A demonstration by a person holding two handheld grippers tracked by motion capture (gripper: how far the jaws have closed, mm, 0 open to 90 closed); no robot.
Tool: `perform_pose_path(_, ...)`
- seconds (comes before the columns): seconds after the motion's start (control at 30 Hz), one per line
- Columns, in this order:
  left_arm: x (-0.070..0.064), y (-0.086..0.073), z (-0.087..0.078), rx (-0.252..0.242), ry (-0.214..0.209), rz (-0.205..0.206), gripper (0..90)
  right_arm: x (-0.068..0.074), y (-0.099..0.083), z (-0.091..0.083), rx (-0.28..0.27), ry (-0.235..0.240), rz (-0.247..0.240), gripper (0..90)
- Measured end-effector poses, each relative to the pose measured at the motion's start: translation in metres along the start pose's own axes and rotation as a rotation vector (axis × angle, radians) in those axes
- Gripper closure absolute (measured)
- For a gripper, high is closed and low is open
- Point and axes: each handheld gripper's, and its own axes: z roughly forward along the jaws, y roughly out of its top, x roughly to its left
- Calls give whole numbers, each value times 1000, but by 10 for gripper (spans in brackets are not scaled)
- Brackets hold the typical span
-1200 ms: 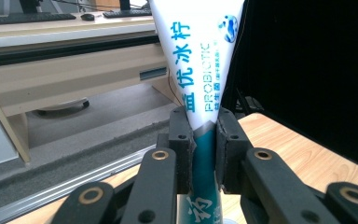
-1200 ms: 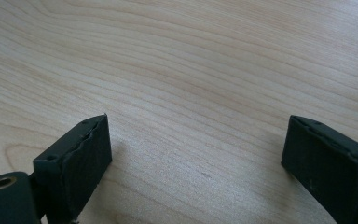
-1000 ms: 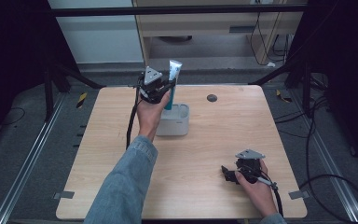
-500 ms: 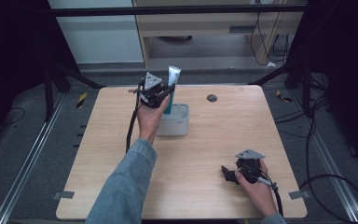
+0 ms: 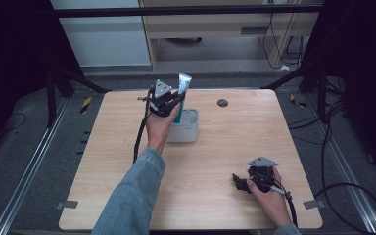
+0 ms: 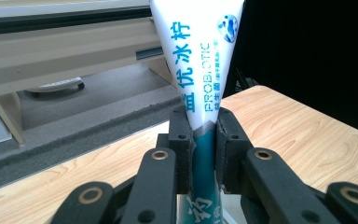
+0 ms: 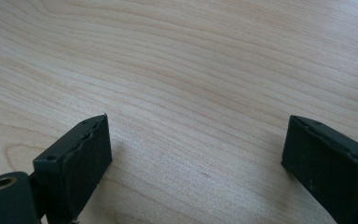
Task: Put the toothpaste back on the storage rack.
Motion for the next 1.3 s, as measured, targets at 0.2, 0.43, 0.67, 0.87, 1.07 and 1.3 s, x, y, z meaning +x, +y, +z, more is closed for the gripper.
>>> perform_pose_path(0.2, -1, -2, 1, 10, -1, 9, 786, 0, 0, 0, 2, -1, 0, 83)
perform_pose_path(0.43, -3, -3, 2, 21, 2, 21, 786, 0, 0, 0, 1, -1, 0, 83)
perform_pose_path(0.67, -2, -5, 3, 36, 5, 24, 786, 0, 0, 0, 2, -1, 1, 83)
perform_pose_path(0.87, -2, -9, 2, 51, 12, 19, 785, 0, 0, 0, 3, -1, 1, 83)
perform_pose_path(1.07, -4, -11, 2, 63, 33, 38, 785, 0, 0, 0, 2, 0, 1, 83)
perform_pose_path(1.3, -5, -16, 4, 65, 54, 22, 785, 0, 0, 0, 2, 0, 1, 83)
